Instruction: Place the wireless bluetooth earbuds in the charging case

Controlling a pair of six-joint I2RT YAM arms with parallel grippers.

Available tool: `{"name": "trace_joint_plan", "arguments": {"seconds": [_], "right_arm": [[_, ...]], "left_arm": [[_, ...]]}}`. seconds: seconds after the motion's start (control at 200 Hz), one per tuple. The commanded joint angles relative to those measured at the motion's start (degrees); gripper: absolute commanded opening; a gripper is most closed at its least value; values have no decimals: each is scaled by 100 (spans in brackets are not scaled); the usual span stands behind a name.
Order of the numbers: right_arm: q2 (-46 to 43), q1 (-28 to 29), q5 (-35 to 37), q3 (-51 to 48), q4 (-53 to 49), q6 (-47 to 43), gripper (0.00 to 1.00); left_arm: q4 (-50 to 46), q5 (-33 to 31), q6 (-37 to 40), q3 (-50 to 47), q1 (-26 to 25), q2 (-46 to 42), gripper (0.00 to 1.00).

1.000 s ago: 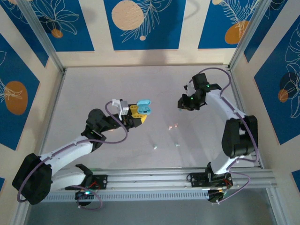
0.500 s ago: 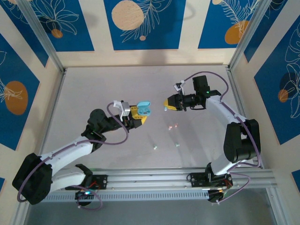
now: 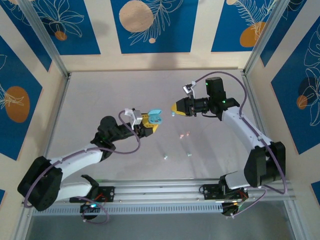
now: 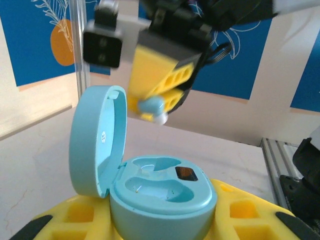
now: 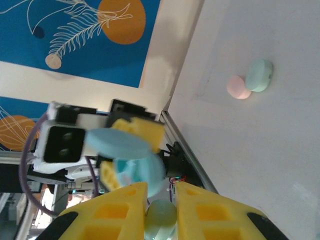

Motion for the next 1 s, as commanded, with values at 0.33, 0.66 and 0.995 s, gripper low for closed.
{"name": "trace_joint_plan", "arguments": {"seconds": [0.33,0.66,0.995], "right_arm": [[-627,1382,1694,498,-78,-17,22],[-524,1810,2515,448,245,116,22],[-428,1988,2865,347,574,384,22]], "left_arm": [[1490,-79,80,-85,-65,613,22],[1500,-67,48,-76,-120,558,22],[1587,-114,-44,-50,-132,552,22]]}}
